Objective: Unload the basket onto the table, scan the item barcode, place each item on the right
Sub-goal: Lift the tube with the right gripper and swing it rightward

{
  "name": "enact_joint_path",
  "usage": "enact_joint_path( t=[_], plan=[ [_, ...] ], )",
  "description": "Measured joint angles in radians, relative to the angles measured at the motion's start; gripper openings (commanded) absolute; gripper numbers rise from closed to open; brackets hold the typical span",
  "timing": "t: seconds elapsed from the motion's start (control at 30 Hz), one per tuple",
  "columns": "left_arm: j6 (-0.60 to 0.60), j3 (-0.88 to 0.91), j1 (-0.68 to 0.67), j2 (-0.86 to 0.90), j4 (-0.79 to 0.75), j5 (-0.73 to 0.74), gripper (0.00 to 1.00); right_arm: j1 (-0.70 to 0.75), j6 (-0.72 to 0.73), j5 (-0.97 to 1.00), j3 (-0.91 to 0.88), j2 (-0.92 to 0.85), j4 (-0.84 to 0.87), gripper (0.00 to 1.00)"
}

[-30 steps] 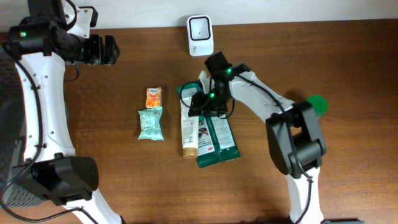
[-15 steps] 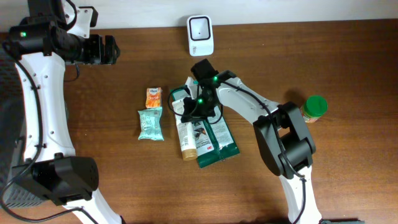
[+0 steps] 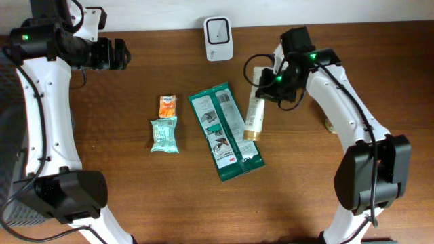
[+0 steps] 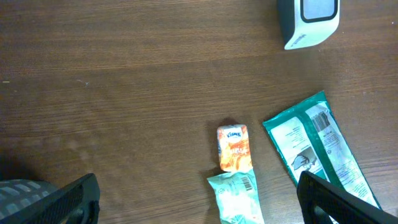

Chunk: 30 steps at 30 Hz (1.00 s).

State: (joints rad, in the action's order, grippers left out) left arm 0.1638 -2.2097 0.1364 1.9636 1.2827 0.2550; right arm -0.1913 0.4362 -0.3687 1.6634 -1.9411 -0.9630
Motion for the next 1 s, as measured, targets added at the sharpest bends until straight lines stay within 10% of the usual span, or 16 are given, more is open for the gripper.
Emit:
enact_joint_path(
  t=[0.17, 0.23, 0.3, 0.5, 1.0],
  plan=[
    [0.0, 0.0, 0.0, 0.0, 0.0, 0.0, 0.99, 0.0, 0.335, 0.075, -0.221, -0.009, 0.263, 0.05],
    [0.0, 0.0, 0.0, 0.0, 0.0, 0.0, 0.99, 0.0, 0.402, 0.068, -0.275, -0.01, 0.321, 0.38],
    [0.0, 0.0, 0.0, 0.0, 0.0, 0.0, 0.99, 0.0, 0.352, 0.059, -0.275, -0.008, 0.293, 0.49],
    [0.0, 0.0, 0.0, 0.0, -0.002, 0.0, 0.99, 0.048, -0.006, 0.06, -0.115, -0.006, -0.097, 0.43],
    [0.0, 0.0, 0.0, 0.0, 0.0, 0.0, 0.99, -0.032, -0.359, 0.286, -0.01, -0.216, 0.235, 0.3]
  ],
)
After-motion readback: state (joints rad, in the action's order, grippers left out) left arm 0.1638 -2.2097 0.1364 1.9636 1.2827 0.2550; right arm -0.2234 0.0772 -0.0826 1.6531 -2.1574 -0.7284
